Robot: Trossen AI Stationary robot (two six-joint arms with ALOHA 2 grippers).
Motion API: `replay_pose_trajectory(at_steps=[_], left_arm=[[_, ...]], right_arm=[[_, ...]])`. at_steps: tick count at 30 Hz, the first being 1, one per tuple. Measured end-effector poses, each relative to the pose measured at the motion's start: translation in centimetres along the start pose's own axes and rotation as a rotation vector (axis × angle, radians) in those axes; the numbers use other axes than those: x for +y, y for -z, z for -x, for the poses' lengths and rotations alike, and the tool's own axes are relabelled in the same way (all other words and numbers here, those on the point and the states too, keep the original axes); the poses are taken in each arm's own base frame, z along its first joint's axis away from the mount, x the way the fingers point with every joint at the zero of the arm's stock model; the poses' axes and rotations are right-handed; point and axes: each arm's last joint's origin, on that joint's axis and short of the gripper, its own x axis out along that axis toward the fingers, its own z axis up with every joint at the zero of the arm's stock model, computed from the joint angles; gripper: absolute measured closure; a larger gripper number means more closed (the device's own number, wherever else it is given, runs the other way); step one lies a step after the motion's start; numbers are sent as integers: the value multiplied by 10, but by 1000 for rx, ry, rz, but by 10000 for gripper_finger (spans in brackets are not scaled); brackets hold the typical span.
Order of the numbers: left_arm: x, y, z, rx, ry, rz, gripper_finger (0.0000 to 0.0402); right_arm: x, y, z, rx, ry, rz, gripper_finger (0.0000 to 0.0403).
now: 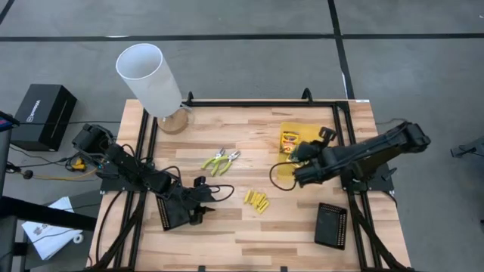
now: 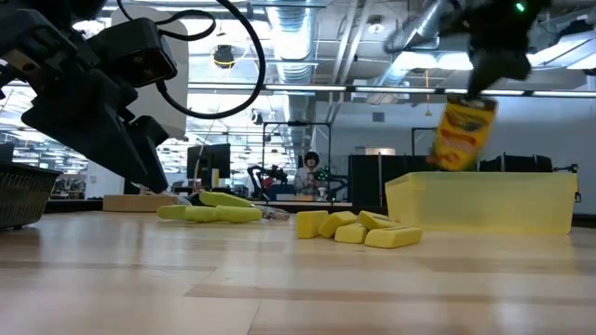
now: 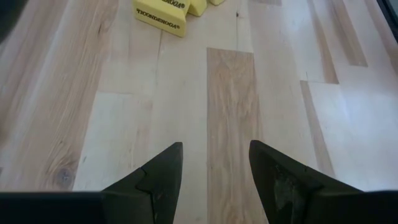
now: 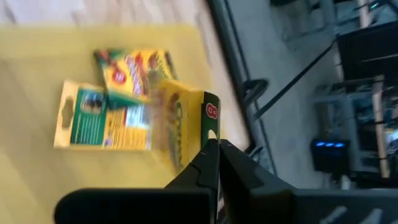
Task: Pick & Place School Supplies
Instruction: Put the crayon box into the yellow bin, then put the right green single hole puncher into the left black bin
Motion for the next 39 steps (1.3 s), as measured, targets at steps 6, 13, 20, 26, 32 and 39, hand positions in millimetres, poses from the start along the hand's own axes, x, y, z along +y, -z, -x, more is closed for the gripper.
replay_pose_trajectory(at_steps=[6,13,20,26,32,39], left_arm=[[0,-1,0,-10,4,5,221],[0,-1,0,-14,2,15,221],[0,-2,0,-26,-7,20,221],[0,-2,0,-26,-8,20,221],[0,-2,0,-38,-32,15,221],[5,-5,1,-117,-198,-36,221]], right_arm=[[13,28,-31,30,-52,-54,403],[18,28,-41,29,-90,-61,386],[17,16,-35,-36,-131,-104,298],[22,8,-28,-102,-176,-152,230],[29,1,-16,-184,-253,-186,185],[47,-18,4,-374,-445,-260,174]])
